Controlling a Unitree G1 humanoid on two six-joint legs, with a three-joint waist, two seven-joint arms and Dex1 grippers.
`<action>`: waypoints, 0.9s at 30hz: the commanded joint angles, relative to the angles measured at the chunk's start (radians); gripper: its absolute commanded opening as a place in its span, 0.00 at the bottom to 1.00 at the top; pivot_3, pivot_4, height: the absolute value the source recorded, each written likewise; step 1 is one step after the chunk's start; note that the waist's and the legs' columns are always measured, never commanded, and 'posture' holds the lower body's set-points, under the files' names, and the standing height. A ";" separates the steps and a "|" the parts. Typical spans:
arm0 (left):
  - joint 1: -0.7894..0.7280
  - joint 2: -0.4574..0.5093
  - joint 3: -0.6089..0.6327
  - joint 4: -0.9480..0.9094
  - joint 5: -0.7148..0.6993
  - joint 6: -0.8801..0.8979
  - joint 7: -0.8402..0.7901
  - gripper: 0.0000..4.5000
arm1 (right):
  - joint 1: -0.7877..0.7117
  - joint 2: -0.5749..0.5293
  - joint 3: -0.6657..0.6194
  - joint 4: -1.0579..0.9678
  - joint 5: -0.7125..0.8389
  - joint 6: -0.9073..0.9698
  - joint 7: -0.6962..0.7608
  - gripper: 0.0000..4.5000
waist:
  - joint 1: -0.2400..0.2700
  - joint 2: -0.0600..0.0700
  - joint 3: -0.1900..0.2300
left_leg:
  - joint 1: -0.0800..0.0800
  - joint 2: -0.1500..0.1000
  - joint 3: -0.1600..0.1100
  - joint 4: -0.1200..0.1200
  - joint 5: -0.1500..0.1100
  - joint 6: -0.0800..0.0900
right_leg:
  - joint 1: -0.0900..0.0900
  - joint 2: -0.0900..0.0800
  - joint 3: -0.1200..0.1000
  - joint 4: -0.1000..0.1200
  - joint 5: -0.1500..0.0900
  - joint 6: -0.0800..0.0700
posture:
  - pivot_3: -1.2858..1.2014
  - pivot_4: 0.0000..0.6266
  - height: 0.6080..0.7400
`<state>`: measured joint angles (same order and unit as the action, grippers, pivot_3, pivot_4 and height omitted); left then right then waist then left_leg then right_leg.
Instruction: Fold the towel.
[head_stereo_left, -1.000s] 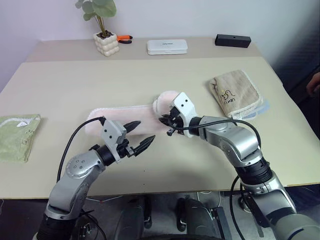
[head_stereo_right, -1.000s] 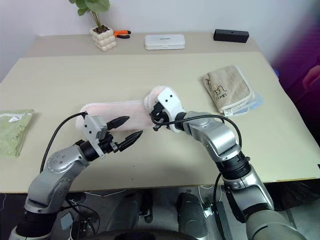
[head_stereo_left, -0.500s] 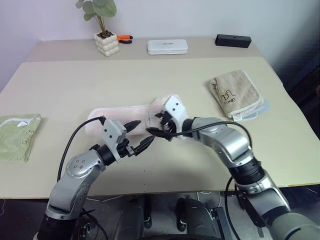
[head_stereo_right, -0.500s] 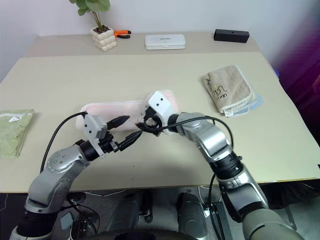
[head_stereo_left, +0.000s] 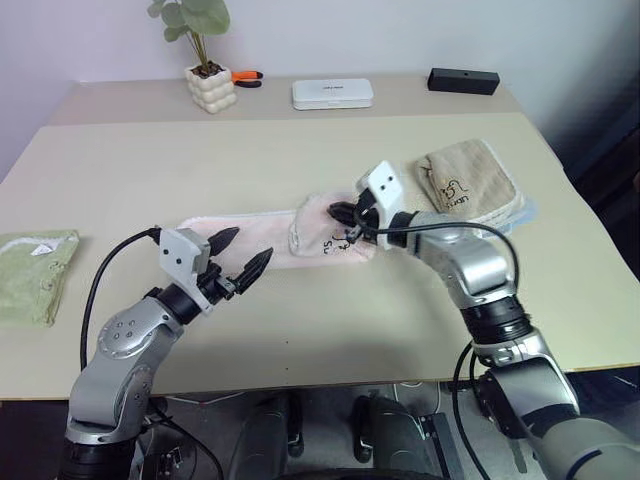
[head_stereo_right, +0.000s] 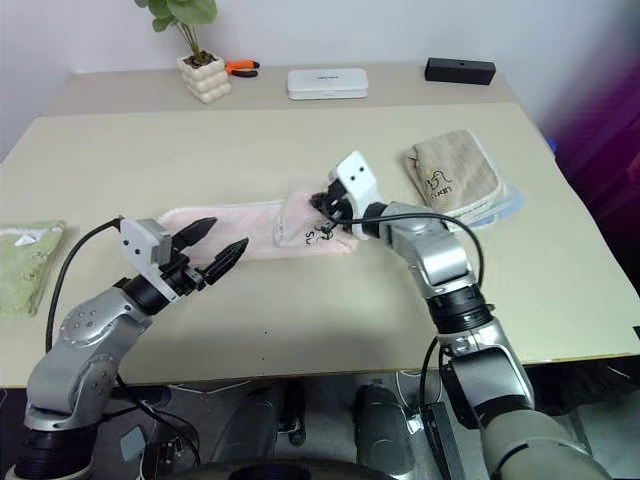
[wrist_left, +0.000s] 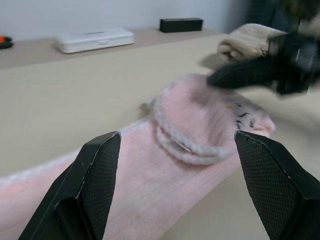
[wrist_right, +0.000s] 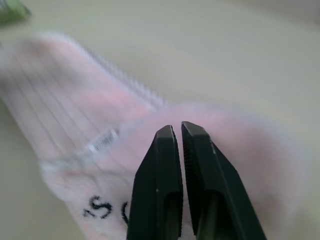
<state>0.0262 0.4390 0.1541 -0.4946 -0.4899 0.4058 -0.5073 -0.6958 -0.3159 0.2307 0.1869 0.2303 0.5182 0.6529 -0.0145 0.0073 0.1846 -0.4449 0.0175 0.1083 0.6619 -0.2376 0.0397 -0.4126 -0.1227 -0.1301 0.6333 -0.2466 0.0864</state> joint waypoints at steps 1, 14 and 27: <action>0.042 -0.009 0.043 -0.048 -0.025 0.008 0.029 0.82 | -0.023 0.032 0.078 0.114 -0.085 -0.104 0.040 0.01 | -0.001 0.000 0.000 | 0.000 0.000 0.000 0.000 0.000 -0.001 | 0.000 0.000 0.000 0.000 0.000 0.000 | 0.52 0.24 0.94; 0.299 -0.131 0.139 -0.181 -0.214 0.136 0.196 0.94 | -0.049 -0.023 0.002 -0.046 -0.091 -0.254 0.153 0.42 | 0.000 -0.001 0.000 | 0.001 0.000 0.000 0.000 -0.001 0.000 | 0.000 -0.001 0.001 0.000 0.000 0.000 | 0.52 0.24 0.94; 0.153 -0.282 0.341 -0.007 -0.649 0.280 0.714 1.00 | 0.005 -0.015 0.009 -0.272 -0.026 -0.206 0.203 0.99 | 0.005 -0.003 -0.001 | 0.001 0.000 -0.002 0.001 -0.002 0.002 | 0.002 -0.003 -0.001 -0.001 0.000 0.000 | 0.52 0.24 0.94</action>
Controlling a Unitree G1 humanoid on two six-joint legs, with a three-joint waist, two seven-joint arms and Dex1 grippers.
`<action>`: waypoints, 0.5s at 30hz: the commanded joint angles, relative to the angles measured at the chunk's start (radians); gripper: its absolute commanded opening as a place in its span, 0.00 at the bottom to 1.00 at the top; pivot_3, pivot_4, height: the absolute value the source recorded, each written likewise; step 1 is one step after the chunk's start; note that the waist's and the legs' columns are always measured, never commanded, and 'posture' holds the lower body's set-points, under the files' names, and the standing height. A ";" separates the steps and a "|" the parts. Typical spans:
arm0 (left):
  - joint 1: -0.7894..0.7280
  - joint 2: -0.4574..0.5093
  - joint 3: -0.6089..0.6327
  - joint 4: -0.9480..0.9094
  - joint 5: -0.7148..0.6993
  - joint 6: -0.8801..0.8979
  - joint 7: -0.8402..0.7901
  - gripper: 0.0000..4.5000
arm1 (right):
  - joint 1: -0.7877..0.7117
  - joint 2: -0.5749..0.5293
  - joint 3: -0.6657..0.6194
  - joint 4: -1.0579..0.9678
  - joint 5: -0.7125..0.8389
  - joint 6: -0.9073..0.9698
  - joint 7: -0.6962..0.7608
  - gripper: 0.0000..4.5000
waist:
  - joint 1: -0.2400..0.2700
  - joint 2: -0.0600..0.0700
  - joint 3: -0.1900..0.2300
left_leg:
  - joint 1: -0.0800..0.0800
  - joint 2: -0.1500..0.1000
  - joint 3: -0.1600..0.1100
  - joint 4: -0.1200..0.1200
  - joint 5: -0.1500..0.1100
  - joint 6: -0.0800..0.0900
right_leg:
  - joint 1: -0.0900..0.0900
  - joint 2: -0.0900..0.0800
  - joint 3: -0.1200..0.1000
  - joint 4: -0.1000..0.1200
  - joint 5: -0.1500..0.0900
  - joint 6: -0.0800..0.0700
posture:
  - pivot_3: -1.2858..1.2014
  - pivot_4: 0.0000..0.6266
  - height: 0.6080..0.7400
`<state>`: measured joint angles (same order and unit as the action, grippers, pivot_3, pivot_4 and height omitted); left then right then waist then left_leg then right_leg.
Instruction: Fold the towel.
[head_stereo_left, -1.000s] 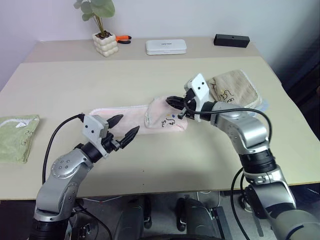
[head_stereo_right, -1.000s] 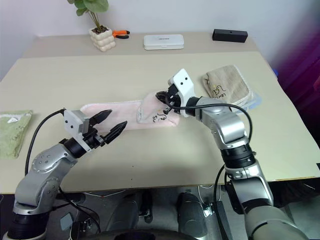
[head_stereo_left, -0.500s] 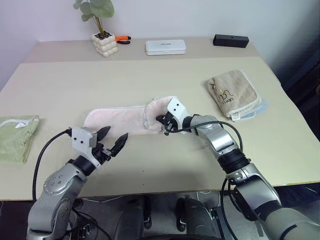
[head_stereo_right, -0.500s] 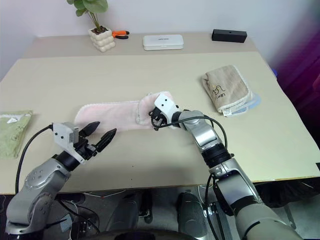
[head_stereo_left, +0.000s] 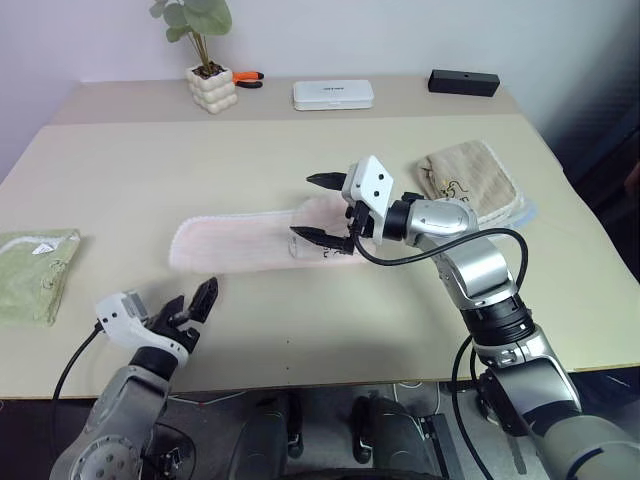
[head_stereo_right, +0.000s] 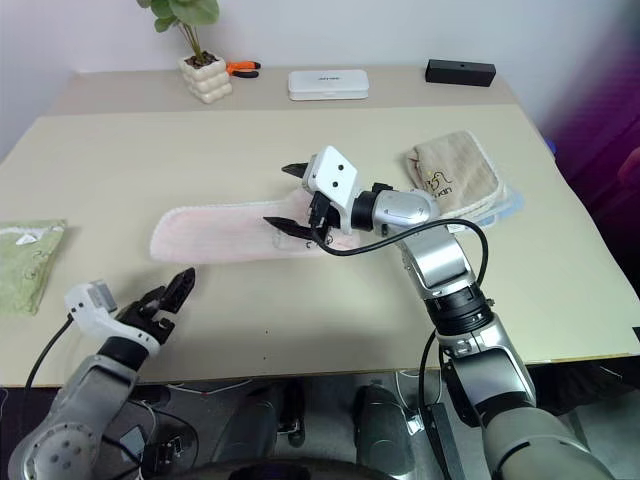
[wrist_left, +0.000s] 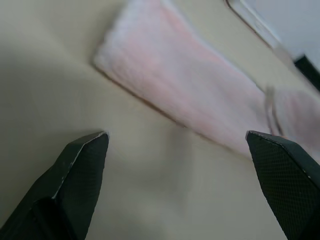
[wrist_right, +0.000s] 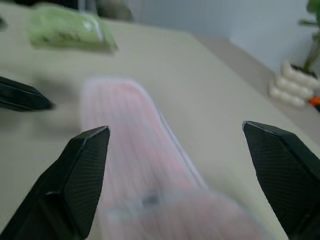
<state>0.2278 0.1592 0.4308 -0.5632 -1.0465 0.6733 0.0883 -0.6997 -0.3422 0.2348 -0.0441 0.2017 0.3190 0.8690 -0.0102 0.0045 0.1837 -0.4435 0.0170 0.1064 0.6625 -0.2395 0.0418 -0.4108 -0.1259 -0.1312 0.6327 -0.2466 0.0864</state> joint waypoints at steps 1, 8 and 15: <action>-0.071 -0.003 0.079 0.085 -0.122 0.011 0.154 1.00 | 0.011 0.018 0.007 -0.045 -0.001 -0.005 -0.022 0.99 | 0.000 0.000 0.000 | 0.000 0.000 0.000 0.000 0.000 0.000 | 0.000 0.001 0.000 0.000 0.000 0.000 | 0.52 0.24 0.94; -0.201 0.018 0.107 0.209 -0.217 -0.008 0.254 1.00 | 0.027 0.039 0.012 -0.083 0.002 0.021 -0.066 0.99 | -0.001 0.000 0.000 | 0.001 0.000 0.000 0.000 0.001 -0.001 | 0.001 0.002 0.000 0.002 0.000 0.000 | 0.52 0.24 0.94; -0.270 0.055 0.097 0.273 -0.261 0.003 0.261 0.46 | 0.052 0.043 0.022 -0.137 0.010 0.058 -0.078 1.00 | 0.001 0.000 0.000 | 0.001 0.000 0.000 0.000 0.001 -0.002 | 0.001 0.002 0.000 0.002 0.000 0.000 | 0.52 0.24 0.94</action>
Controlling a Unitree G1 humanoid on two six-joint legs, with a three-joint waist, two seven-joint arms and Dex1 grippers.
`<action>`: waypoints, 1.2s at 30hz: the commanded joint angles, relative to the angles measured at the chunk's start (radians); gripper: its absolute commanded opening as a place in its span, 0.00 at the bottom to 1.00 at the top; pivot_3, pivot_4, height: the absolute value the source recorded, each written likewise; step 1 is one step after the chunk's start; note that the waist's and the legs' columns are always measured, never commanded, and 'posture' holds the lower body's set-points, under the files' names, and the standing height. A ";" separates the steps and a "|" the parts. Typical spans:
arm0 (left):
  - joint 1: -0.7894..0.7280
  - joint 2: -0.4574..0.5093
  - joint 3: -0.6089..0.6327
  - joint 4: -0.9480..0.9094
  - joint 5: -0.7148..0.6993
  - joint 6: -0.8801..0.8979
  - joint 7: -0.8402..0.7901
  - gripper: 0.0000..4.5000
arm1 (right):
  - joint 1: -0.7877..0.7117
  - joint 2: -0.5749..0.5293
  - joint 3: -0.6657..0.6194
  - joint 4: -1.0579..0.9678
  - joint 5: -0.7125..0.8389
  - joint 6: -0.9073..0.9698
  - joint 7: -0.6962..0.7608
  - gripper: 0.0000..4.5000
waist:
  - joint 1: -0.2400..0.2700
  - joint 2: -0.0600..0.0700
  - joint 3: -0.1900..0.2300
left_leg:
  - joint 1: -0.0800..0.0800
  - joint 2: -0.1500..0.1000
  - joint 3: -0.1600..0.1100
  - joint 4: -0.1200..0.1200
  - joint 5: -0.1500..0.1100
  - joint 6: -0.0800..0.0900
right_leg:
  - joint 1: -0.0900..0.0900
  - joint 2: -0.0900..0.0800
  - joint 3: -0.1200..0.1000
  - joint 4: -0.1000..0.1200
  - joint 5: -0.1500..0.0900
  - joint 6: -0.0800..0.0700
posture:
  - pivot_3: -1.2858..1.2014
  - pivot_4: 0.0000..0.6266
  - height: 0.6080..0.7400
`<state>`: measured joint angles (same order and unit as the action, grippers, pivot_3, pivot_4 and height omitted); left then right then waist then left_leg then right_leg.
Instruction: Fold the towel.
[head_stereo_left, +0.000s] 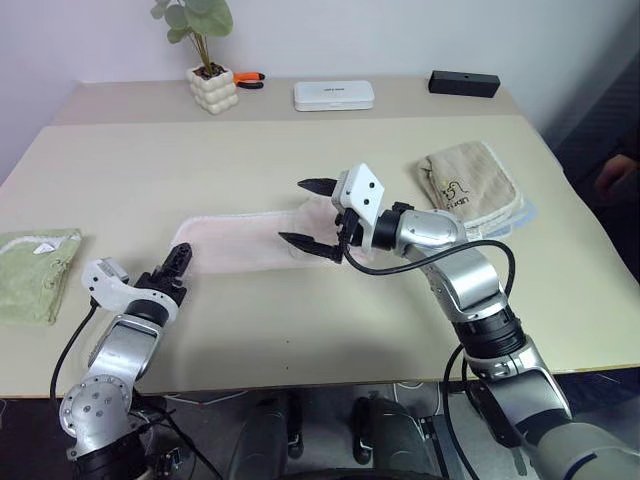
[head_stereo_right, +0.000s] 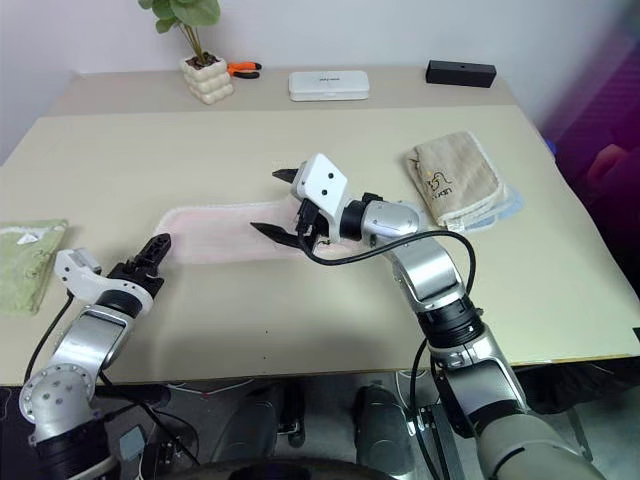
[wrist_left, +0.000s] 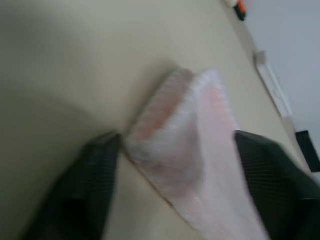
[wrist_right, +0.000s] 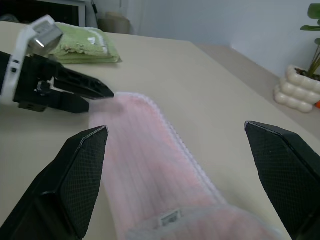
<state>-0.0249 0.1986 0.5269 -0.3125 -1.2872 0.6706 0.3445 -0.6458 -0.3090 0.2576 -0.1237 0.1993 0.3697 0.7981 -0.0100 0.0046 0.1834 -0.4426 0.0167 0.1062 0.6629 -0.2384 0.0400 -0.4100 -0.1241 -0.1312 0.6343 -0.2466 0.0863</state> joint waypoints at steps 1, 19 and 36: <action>-0.025 0.020 0.002 0.031 -0.022 0.005 0.003 0.35 | 0.000 0.009 0.000 -0.062 0.012 0.011 -0.009 1.00 | 0.002 0.000 0.000 | 0.000 0.000 0.000 0.000 0.000 -0.001 | 0.000 0.000 0.000 0.000 0.000 0.000 | 0.52 0.24 0.94; -0.004 0.259 0.137 -0.063 -0.026 -0.071 -0.198 0.01 | 0.033 -0.015 0.000 -0.093 0.006 0.033 -0.014 1.00 | -0.001 -0.003 0.000 | -0.001 0.000 0.000 -0.001 0.001 -0.008 | -0.001 0.000 0.000 -0.002 0.000 0.000 | 0.52 0.24 0.94; -0.298 0.399 -0.429 -0.163 0.114 0.143 -0.598 0.01 | 0.013 -0.011 -0.029 -0.031 -0.011 0.018 -0.054 1.00 | -0.004 -0.003 0.001 | -0.002 0.000 0.001 -0.004 0.004 -0.008 | -0.002 0.002 0.001 -0.003 0.000 0.000 | 0.52 0.24 0.94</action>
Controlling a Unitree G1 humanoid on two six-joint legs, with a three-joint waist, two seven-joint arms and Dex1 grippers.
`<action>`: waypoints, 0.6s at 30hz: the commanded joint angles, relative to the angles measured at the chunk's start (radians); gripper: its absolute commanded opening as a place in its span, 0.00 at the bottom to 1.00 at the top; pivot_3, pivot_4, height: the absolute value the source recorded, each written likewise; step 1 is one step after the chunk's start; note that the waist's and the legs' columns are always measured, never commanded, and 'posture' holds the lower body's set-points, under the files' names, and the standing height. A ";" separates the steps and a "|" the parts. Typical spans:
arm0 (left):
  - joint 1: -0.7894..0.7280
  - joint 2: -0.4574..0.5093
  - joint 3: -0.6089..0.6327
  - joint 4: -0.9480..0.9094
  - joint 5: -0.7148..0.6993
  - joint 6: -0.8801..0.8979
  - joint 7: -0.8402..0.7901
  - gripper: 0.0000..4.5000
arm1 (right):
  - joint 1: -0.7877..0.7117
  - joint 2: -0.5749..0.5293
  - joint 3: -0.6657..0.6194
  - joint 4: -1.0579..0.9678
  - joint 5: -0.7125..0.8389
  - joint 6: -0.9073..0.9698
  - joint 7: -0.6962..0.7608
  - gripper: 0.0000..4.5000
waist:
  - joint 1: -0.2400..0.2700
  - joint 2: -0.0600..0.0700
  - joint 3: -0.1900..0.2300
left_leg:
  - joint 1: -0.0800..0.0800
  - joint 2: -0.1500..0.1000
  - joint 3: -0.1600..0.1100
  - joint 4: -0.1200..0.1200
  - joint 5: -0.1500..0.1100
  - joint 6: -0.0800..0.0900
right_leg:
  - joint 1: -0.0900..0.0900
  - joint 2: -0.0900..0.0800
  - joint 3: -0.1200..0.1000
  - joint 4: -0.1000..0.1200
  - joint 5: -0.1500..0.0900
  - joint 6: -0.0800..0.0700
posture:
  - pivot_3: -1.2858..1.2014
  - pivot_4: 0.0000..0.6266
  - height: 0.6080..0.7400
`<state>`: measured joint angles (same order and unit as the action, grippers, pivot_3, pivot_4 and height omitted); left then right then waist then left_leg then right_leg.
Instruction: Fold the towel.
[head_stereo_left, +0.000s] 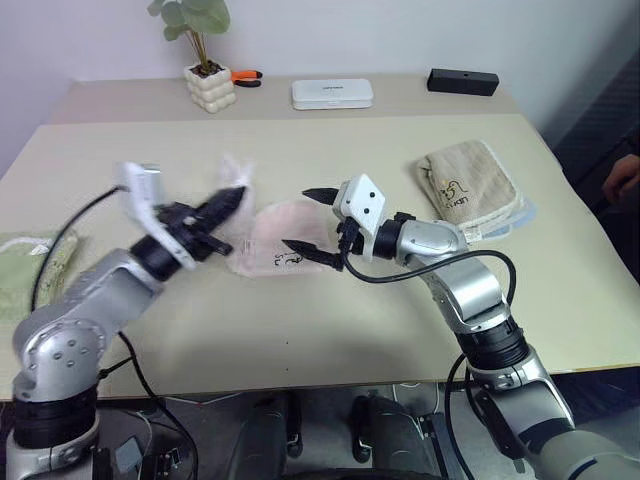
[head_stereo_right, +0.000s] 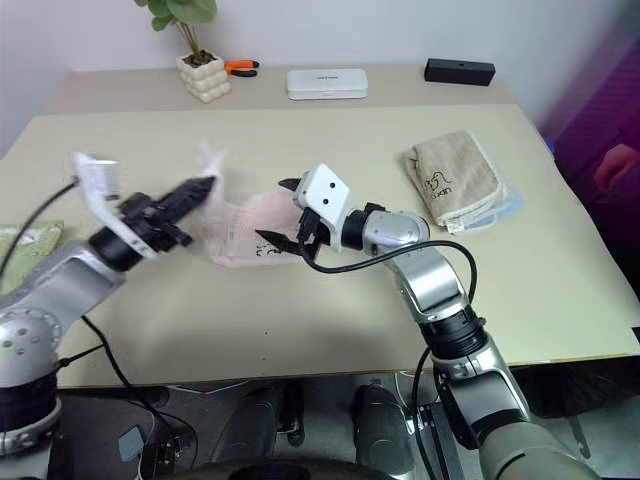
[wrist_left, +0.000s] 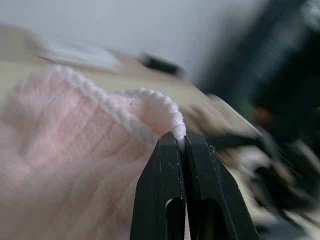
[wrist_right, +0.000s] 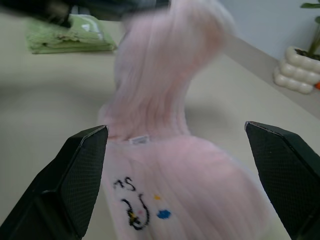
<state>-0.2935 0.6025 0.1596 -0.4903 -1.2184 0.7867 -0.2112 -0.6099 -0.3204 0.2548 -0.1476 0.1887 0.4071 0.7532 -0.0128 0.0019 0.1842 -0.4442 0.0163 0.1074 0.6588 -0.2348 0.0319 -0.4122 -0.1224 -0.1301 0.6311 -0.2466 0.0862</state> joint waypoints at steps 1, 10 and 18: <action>-0.043 -0.011 -0.082 0.040 0.073 0.032 -0.045 0.01 | -0.024 -0.001 -0.028 -0.006 -0.001 -0.020 -0.011 1.00 | -0.002 0.000 0.000 | 0.001 0.000 0.000 0.000 0.000 0.000 | 0.000 0.000 0.000 0.000 0.000 0.000 | 0.52 0.24 0.94; -0.087 -0.115 -0.085 0.176 0.094 0.074 -0.071 0.01 | 0.002 -0.028 -0.041 -0.017 -0.013 -0.019 -0.025 1.00 | 0.000 0.000 0.000 | 0.000 0.001 0.000 -0.001 0.001 0.000 | 0.000 0.001 0.001 0.000 0.000 0.000 | 0.52 0.24 0.94; -0.040 -0.129 0.005 0.105 0.021 0.086 -0.069 0.52 | 0.006 -0.135 -0.054 0.024 -0.052 -0.041 0.006 1.00 | 0.003 0.000 0.000 | 0.000 0.001 0.000 -0.001 0.001 0.000 | 0.000 0.000 0.001 0.000 0.000 0.000 | 0.52 0.24 0.94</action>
<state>-0.3368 0.4669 0.1189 -0.3330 -1.1693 0.8824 -0.2776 -0.5984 -0.4290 0.2274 -0.1142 0.1493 0.3946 0.7422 -0.0101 0.0015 0.1845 -0.4438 0.0168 0.1073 0.6584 -0.2336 0.0321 -0.4122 -0.1221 -0.1294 0.6312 -0.2466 0.0863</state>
